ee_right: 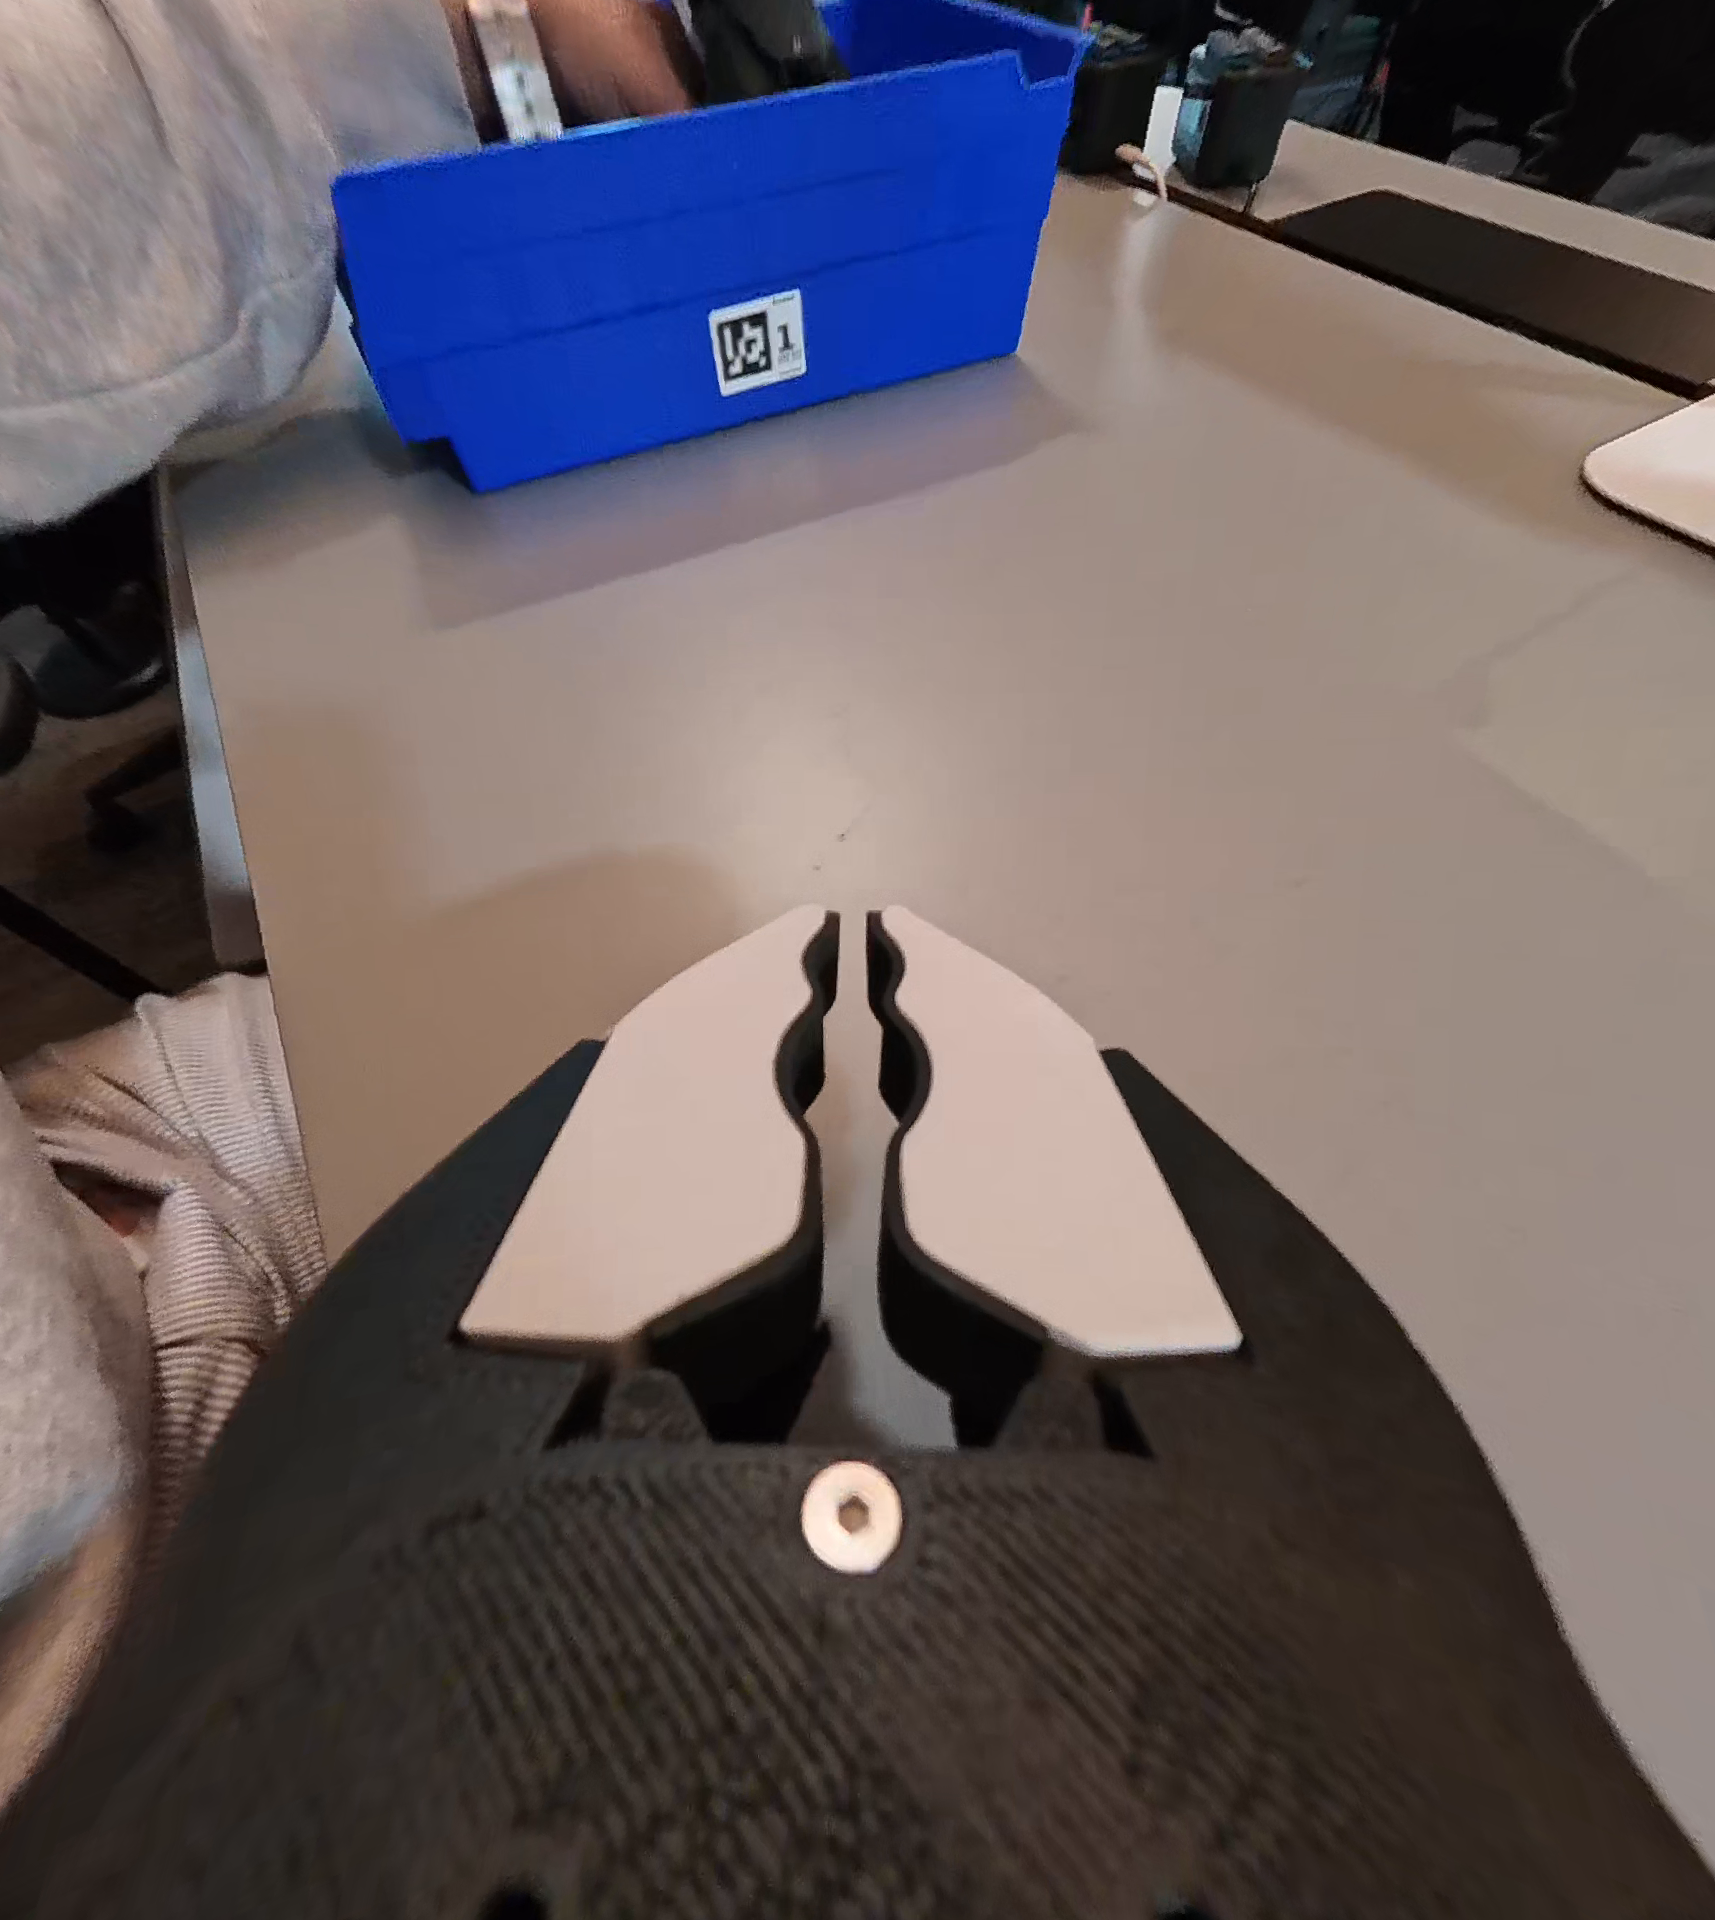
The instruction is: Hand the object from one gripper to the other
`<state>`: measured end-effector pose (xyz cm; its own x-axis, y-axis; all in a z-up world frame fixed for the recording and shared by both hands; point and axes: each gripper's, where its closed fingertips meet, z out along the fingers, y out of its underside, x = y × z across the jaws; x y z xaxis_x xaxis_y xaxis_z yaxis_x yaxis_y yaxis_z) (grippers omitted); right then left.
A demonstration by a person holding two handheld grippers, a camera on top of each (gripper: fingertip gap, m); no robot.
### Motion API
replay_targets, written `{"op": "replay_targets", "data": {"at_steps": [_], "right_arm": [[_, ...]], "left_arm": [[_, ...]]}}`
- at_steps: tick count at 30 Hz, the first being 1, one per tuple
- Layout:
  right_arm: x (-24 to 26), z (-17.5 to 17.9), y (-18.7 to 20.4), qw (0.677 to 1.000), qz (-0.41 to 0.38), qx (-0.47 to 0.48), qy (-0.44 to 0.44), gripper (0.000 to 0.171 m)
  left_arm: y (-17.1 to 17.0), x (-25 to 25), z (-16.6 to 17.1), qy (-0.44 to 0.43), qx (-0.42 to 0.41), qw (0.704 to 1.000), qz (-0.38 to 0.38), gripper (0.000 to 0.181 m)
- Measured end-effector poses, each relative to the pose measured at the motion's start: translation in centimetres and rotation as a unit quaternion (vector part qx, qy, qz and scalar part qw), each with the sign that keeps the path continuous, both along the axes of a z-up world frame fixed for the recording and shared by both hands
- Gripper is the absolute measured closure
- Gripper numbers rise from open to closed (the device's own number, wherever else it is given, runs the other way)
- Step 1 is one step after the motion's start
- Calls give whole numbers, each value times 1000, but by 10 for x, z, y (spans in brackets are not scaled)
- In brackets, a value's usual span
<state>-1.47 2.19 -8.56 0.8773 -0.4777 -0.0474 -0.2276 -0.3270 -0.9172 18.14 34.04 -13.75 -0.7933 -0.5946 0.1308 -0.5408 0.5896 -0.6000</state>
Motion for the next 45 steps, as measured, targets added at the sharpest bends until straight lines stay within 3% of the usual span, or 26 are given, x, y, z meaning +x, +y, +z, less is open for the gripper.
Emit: {"op": "replay_targets", "data": {"at_steps": [1,8,12,16,19,22,25,28,31,37,41,45], "right_arm": [[1,2,-1,1000,-1,8,3,167],[3,0,-2,1000,-1,14,24,168],[4,3,-1,999,4,25,29,169],[9,29,2,992,10,117,40,167],[17,50,6,986,18,158,44,161],[28,70,7,984,5,178,8,154],[30,87,4,973,-3,229,-6,151],[23,89,-4,965,-5,262,6,146],[24,92,-18,963,-13,268,-13,144],[36,93,-46,957,-36,287,-12,141],[41,93,-56,945,-48,322,27,140],[38,79,-47,957,-38,280,58,154]], "left_arm": [[-2,-1,1,2,-9,1000,-6,138],[4,5,-2,-37,35,999,-7,149],[8,11,25,-89,16,995,34,150],[11,12,86,-177,-36,979,92,151],[3,0,152,-262,-95,951,136,150],[-46,-41,222,-336,-205,910,133,151],[-115,-87,257,-389,-264,873,131,151],[-179,-115,249,-422,-281,845,170,151],[-233,-126,211,-435,-271,832,210,151],[-325,-145,148,-409,-244,864,164,151],[-359,-158,119,-336,-277,886,160,151],[-365,-165,111,-331,-272,892,143,151]]}}
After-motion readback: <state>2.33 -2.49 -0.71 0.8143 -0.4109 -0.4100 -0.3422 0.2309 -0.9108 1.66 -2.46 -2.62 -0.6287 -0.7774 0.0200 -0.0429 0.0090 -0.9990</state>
